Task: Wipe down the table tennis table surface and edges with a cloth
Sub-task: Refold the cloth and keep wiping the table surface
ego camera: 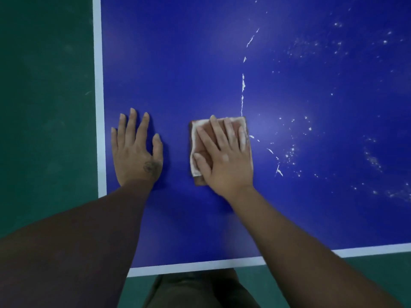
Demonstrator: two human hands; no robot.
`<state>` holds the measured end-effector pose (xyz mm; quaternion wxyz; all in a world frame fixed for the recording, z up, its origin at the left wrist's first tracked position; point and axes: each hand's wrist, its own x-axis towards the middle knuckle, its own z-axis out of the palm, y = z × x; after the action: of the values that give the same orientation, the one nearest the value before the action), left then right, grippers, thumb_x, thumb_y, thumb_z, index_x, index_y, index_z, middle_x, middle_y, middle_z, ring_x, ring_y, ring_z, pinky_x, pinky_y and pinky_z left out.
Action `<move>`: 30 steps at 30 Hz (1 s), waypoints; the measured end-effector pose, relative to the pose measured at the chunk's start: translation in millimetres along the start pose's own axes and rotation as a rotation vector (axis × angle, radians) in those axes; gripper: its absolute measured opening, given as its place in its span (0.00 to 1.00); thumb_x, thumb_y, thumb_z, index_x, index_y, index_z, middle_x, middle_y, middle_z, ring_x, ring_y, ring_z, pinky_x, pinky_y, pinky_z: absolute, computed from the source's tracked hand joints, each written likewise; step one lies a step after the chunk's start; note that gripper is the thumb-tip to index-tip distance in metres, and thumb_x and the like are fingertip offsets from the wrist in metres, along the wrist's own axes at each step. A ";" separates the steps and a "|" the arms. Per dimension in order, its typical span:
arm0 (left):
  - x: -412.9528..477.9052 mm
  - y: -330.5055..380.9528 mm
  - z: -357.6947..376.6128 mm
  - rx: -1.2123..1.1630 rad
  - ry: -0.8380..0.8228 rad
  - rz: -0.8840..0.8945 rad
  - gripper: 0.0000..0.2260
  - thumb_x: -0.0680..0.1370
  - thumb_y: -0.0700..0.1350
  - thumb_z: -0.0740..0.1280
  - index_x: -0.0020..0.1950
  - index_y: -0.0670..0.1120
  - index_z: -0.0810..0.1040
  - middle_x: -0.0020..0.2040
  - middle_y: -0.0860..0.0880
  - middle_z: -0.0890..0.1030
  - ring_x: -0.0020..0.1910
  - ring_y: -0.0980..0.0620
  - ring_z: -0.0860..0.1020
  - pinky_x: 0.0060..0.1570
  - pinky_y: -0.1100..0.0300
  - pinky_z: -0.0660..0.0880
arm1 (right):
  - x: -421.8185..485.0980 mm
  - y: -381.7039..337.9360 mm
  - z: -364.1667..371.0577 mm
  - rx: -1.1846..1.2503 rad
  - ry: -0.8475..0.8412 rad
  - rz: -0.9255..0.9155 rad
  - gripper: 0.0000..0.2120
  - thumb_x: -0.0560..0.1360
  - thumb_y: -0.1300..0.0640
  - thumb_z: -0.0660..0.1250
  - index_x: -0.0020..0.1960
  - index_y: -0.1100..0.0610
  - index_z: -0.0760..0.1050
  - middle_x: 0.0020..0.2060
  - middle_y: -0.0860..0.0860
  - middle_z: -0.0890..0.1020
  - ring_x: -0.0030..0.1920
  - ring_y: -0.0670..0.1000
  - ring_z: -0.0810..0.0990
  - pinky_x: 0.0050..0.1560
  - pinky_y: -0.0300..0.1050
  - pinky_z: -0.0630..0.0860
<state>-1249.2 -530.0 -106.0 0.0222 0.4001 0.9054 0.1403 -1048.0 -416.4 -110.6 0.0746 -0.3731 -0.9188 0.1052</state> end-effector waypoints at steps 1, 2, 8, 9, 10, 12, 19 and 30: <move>-0.3 0.7 -0.5 -0.009 0.008 0.003 0.26 0.88 0.56 0.57 0.87 0.50 0.65 0.88 0.48 0.60 0.89 0.45 0.54 0.87 0.42 0.50 | 2.2 12.8 -3.5 -0.010 0.009 0.008 0.29 0.85 0.37 0.58 0.83 0.45 0.66 0.87 0.50 0.58 0.87 0.57 0.52 0.84 0.66 0.49; -0.5 1.0 -1.3 -0.016 0.015 0.003 0.26 0.88 0.56 0.57 0.86 0.50 0.66 0.88 0.47 0.60 0.89 0.44 0.54 0.87 0.42 0.50 | 2.4 25.8 -7.7 -0.020 0.017 0.022 0.29 0.85 0.37 0.59 0.83 0.45 0.66 0.86 0.49 0.58 0.87 0.57 0.53 0.84 0.66 0.50; -1.0 1.6 0.3 -0.009 0.033 0.004 0.26 0.88 0.54 0.57 0.86 0.49 0.66 0.88 0.46 0.62 0.88 0.43 0.56 0.86 0.41 0.52 | -10.1 68.7 -26.5 -0.099 0.036 0.166 0.29 0.87 0.39 0.56 0.85 0.49 0.64 0.86 0.54 0.58 0.87 0.60 0.52 0.84 0.69 0.46; -1.1 1.4 0.8 -0.008 0.042 0.004 0.25 0.89 0.54 0.57 0.86 0.49 0.67 0.87 0.46 0.63 0.88 0.43 0.56 0.86 0.41 0.52 | -13.5 65.3 -26.7 -0.112 0.033 0.178 0.29 0.87 0.39 0.55 0.85 0.50 0.64 0.86 0.55 0.58 0.87 0.60 0.52 0.84 0.70 0.46; -1.3 0.9 1.2 -0.006 0.049 0.004 0.25 0.89 0.54 0.57 0.86 0.49 0.66 0.87 0.46 0.63 0.88 0.43 0.57 0.86 0.41 0.52 | -16.8 58.5 -26.0 -0.124 0.023 0.182 0.29 0.87 0.40 0.56 0.85 0.50 0.64 0.86 0.55 0.58 0.87 0.61 0.52 0.84 0.71 0.47; -1.8 0.0 2.4 -0.010 0.059 0.011 0.25 0.89 0.53 0.57 0.86 0.49 0.67 0.87 0.46 0.63 0.88 0.43 0.57 0.87 0.41 0.52 | -21.5 35.7 -21.6 -0.123 -0.011 0.154 0.30 0.86 0.39 0.57 0.85 0.49 0.64 0.87 0.54 0.57 0.87 0.59 0.52 0.83 0.72 0.48; -0.1 -0.7 3.6 -0.005 0.049 0.010 0.26 0.89 0.54 0.56 0.86 0.50 0.66 0.88 0.46 0.62 0.88 0.44 0.56 0.87 0.42 0.51 | 25.1 -21.4 -2.5 -0.023 -0.024 -0.007 0.30 0.86 0.37 0.56 0.85 0.47 0.63 0.87 0.50 0.56 0.87 0.55 0.51 0.84 0.69 0.48; 0.5 3.9 -1.8 -0.021 -0.006 -0.022 0.27 0.88 0.55 0.55 0.87 0.49 0.64 0.88 0.46 0.60 0.89 0.45 0.53 0.86 0.40 0.51 | 50.5 127.6 -41.6 -0.130 0.005 0.208 0.29 0.87 0.40 0.54 0.85 0.50 0.62 0.87 0.52 0.57 0.87 0.57 0.52 0.83 0.71 0.47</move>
<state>-1247.0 -527.5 -103.1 0.0305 0.3901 0.9083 0.1483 -989.5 -286.0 -99.2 0.0411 -0.4706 -0.8799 0.0515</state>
